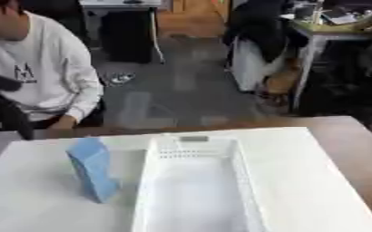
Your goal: Pick up objects on the table and place them in the box.
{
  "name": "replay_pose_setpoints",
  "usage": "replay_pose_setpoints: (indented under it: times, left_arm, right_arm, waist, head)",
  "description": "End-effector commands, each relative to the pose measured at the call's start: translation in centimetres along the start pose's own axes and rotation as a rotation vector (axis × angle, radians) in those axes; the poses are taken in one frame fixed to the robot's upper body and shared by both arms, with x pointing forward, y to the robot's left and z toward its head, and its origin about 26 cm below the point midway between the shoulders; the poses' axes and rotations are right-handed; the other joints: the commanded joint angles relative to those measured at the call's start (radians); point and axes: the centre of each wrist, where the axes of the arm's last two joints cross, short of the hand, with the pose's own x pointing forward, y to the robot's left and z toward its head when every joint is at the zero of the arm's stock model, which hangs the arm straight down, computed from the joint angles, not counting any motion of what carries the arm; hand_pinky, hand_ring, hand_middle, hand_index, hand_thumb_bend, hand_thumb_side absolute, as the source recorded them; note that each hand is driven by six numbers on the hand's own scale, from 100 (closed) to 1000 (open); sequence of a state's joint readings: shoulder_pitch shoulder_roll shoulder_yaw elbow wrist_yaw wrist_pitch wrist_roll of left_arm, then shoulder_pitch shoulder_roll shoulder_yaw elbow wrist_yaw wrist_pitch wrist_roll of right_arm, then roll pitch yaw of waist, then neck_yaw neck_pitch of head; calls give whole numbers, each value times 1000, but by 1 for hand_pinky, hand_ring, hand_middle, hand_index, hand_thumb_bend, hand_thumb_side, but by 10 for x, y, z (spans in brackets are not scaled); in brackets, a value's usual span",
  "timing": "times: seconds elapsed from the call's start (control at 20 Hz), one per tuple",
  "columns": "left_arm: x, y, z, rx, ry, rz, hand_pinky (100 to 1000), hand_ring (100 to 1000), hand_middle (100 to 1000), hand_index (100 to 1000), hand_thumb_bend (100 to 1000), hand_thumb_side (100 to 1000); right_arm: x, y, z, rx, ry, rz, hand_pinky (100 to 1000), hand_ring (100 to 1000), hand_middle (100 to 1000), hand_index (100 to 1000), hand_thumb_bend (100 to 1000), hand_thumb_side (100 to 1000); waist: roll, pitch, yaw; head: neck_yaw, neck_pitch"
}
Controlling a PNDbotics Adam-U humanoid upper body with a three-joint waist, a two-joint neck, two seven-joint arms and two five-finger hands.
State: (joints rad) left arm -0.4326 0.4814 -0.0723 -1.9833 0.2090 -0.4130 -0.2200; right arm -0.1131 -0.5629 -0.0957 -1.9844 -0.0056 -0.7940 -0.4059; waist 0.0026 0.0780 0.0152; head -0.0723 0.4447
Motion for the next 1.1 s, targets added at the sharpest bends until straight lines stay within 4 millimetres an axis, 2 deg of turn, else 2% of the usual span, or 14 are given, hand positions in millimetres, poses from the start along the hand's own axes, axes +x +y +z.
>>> replay_pose_setpoints:
  times: [0.05, 0.1, 0.15, 0.3, 0.35, 0.4, 0.45, 0.55, 0.6, 0.75, 0.95, 1.05, 1.1]
  left_arm:
    - [7, 8, -4, -54, -8, -80, 964, 946, 1000, 1000, 816, 1000]
    - [6, 8, -4, -77, -8, -98, 920, 919, 986, 1000, 792, 1000]
    - [6, 7, -4, -94, -9, -111, 1000, 965, 1000, 1000, 846, 1000]
    - [6, 8, -4, -112, -3, -142, 1000, 958, 1000, 1000, 876, 1000]
    - [7, 9, -3, -106, 5, -154, 958, 930, 1000, 1000, 914, 1000]
    - [7, 10, -3, -93, 18, -169, 958, 930, 1000, 1000, 914, 1000]
    - [7, 11, -4, -82, 32, -187, 907, 900, 994, 1000, 969, 1000]
    - [9, 16, -4, -66, 74, -243, 886, 885, 988, 1000, 1000, 976]
    - [10, 19, -4, -73, 117, -285, 876, 879, 986, 1000, 1000, 968]
    - [13, 24, -9, -84, 219, -396, 794, 827, 958, 1000, 997, 934]
    - [10, 33, -13, -91, 306, -522, 704, 762, 925, 970, 987, 921]
    - [5, 39, -13, -121, 357, -588, 654, 744, 896, 960, 968, 915]
    - [1, 42, -13, -152, 392, -623, 613, 727, 875, 954, 927, 898]
  right_arm:
    - [2, -3, -11, 10, -46, 2, 157, 344, 521, 622, 100, 700]
    - [2, -3, -11, 10, -46, 2, 157, 344, 521, 622, 100, 700]
    - [2, -3, -11, 10, -47, 2, 157, 344, 521, 622, 100, 700]
    - [2, -3, -11, 9, -46, 3, 157, 344, 521, 622, 100, 701]
    - [2, -3, -11, 7, -47, 4, 158, 344, 521, 622, 100, 707]
    - [2, -4, -12, 4, -48, 3, 158, 344, 521, 622, 100, 707]
    - [2, -4, -12, 1, -50, 3, 160, 345, 520, 621, 100, 763]
    - [2, -4, -12, -11, -53, 2, 161, 344, 519, 618, 100, 856]
    - [2, -5, -11, -25, -51, 1, 162, 343, 518, 615, 100, 903]
    - [3, -7, -11, -52, -40, 8, 158, 340, 516, 610, 100, 885]
    - [3, -9, -10, -65, -2, 29, 154, 337, 517, 607, 100, 875]
    - [3, -9, -11, -67, 10, 36, 154, 336, 516, 606, 100, 873]
    - [3, -9, -11, -67, 17, 38, 152, 336, 517, 606, 100, 861]
  waist:
    - [-1, -9, -2]
    - [-1, -9, -2]
    - [-1, -9, -2]
    - [-1, -9, -1]
    - [-1, -8, -1]
    - [-1, -8, -1]
    - [-2, -7, -2]
    - [-2, -7, -4]
    - [0, -8, -4]
    - [3, -14, -6]
    - [12, -24, -11]
    - [17, -29, -15]
    - [19, -32, -18]
  head:
    - [-6, -6]
    - [-6, -6]
    - [-6, -6]
    - [-8, -8]
    - [-9, -10]
    - [-11, -12]
    - [-14, -15]
    - [-21, -16]
    - [-20, -12]
    - [-11, 2]
    - [22, 48]
    - [32, 61]
    - [35, 66]
